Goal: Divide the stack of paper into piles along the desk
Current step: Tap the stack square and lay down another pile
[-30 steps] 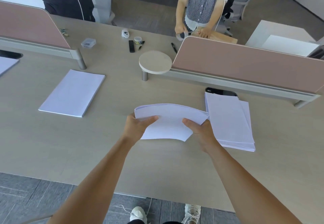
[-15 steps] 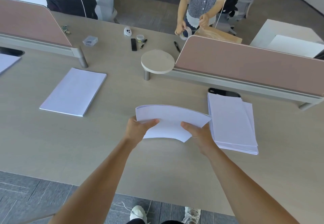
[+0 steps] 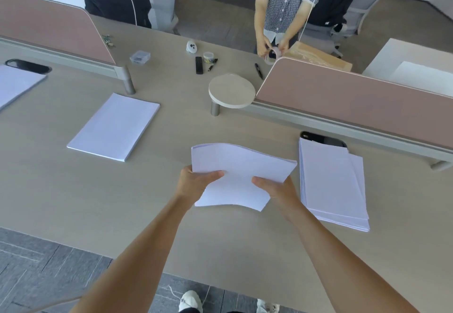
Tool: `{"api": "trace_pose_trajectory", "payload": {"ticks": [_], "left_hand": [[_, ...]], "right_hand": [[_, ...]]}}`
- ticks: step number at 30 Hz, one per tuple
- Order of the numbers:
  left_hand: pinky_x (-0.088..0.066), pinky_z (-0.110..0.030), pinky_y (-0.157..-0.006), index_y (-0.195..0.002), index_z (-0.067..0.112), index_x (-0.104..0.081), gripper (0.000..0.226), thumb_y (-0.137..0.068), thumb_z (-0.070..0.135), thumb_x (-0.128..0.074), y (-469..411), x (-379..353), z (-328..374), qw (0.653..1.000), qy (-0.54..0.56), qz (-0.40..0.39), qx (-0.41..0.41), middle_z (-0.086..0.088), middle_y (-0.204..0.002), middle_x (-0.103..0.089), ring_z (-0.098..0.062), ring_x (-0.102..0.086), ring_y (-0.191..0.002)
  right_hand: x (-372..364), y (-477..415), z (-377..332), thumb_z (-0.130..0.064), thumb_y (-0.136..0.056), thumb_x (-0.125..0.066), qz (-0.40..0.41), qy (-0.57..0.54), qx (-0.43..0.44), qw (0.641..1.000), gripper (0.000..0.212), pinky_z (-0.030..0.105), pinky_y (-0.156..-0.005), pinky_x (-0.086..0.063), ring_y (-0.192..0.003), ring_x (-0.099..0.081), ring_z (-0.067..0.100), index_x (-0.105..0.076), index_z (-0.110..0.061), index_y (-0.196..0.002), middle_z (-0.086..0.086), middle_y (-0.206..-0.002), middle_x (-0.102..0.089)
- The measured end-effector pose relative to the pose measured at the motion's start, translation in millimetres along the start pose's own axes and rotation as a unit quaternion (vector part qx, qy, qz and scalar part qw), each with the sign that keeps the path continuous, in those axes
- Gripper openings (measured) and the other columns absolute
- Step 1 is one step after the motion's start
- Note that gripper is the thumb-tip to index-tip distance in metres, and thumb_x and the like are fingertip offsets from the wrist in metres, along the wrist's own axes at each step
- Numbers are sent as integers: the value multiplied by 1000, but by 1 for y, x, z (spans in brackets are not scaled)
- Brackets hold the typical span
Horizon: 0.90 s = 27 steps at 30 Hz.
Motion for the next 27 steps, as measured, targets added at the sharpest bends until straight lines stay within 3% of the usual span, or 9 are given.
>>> {"api": "trace_pose_trajectory", "payload": {"ticks": [3,9,11,13,15,17,20,25,27], "left_hand": [[-57,-28,-63,-88,3,-75,24,-70,11,-88,1,10,13,1000,11,3,-16,-2,-86,-78,-17,-75,-77],[-57,-27,-61,-90,-2,-75,26,-71,12,-87,-9,32,32,999,32,6,-1,-8,-89,-78,-21,-75,-76],[-56,-24,-58,-93,2,-77,29,-71,17,-88,-13,40,33,999,25,2,22,-7,-89,-78,-18,-75,-75],[-56,-24,-60,-93,6,-78,33,-68,23,-90,-20,49,30,998,18,4,54,-6,-90,-78,-18,-76,-77],[-60,-31,-72,-94,9,-79,39,-62,28,-93,-30,60,24,996,13,18,87,-5,-93,-78,-21,-76,-85],[-58,-34,-82,-95,12,-79,43,-60,31,-93,-41,68,21,992,2,27,120,-3,-96,-78,-23,-74,-93],[-48,-30,-75,-103,15,-75,47,-64,35,-91,-59,78,20,985,-38,38,166,1,-102,-73,-20,-68,-97],[-54,-38,-90,-109,13,-69,59,-64,47,-86,-116,94,20,977,-71,51,197,-3,-106,-72,-24,-68,-98],[-55,-32,-76,-96,13,-69,38,-79,47,-75,-143,97,20,976,-88,84,180,-1,-92,-70,-20,-67,-83]], "right_hand": [[-8,-5,-23,-16,-79,-82,-15,38,-14,999,19,38,-89,-57,-100,-73,19,-77,-19,-96,0,-103,-78],[-36,-20,-61,-27,-90,-71,-46,85,-75,992,2,18,-68,-46,-89,-63,-3,-71,-27,-92,-15,-99,-71],[-44,-29,-60,-30,-92,-69,-41,79,-109,990,4,24,-72,-47,-82,-60,-3,-69,-26,-89,-17,-93,-69],[-52,-41,-55,-34,-90,-70,-38,59,-135,988,12,37,-98,-47,-99,-64,9,-70,-25,-98,-10,-109,-71],[-59,-52,-50,-36,-90,-68,-43,44,-149,987,17,41,-109,-36,-110,-61,11,-69,-28,-105,-12,-118,-68],[-66,-63,-43,-31,-94,-63,-54,60,-157,984,13,39,-103,-40,-103,-64,11,-69,-26,-105,-10,-116,-70],[-78,-83,-32,-15,-100,-50,-58,94,-159,981,21,38,-88,-53,-96,-71,23,-68,-16,-110,2,-110,-75],[-96,-133,-13,-8,-98,-45,-22,81,-199,976,27,49,-85,-58,-95,-73,32,-71,-14,-103,10,-105,-75],[-104,-159,-7,-6,-97,-44,-13,65,-212,975,28,43,-79,-59,-89,-72,31,-71,-13,-102,10,-103,-74]]}}
Point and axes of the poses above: each hand's wrist, its own y-axis away from the middle knuckle, its own x-axis out of the back of the hand, z = x × y, the point moved 1 cm from there along -y, towards the middle knuckle
